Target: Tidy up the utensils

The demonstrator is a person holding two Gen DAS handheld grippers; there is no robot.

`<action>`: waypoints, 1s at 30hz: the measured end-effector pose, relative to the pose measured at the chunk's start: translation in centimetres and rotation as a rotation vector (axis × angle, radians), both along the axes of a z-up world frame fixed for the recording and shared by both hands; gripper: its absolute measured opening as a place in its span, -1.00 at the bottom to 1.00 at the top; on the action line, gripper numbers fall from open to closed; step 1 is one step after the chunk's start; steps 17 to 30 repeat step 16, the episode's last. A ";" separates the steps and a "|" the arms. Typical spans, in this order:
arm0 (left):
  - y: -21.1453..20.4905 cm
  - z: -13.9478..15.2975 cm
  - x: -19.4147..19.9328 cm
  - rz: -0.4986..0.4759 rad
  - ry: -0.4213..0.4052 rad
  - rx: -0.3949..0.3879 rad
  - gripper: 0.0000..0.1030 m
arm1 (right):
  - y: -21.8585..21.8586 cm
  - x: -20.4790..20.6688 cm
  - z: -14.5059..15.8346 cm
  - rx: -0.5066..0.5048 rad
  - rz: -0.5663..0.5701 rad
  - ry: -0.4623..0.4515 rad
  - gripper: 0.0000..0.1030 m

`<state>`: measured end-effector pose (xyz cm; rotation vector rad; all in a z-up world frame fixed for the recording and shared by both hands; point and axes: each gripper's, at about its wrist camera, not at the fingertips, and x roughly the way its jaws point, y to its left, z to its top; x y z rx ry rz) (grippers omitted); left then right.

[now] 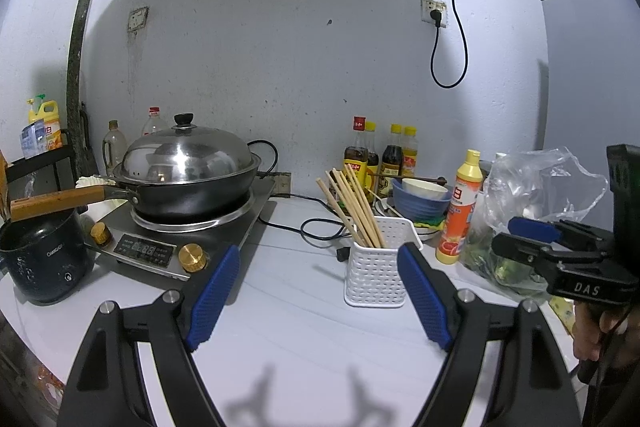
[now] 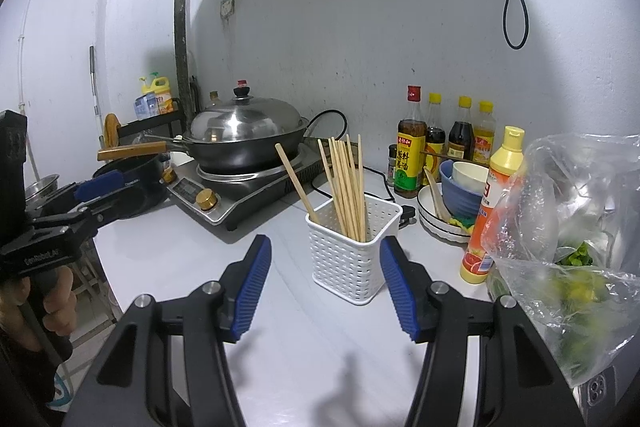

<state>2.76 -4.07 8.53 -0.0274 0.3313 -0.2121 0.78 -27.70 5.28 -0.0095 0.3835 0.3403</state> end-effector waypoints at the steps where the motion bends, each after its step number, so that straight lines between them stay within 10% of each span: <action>1: 0.0 0.0 0.0 0.000 0.000 0.000 0.57 | 0.0 0.1 0.0 0.000 0.001 0.000 0.06; 30: 0.2 -0.6 1.1 -0.018 0.014 -0.001 0.58 | 0.1 0.9 -0.4 -0.008 0.002 0.013 0.06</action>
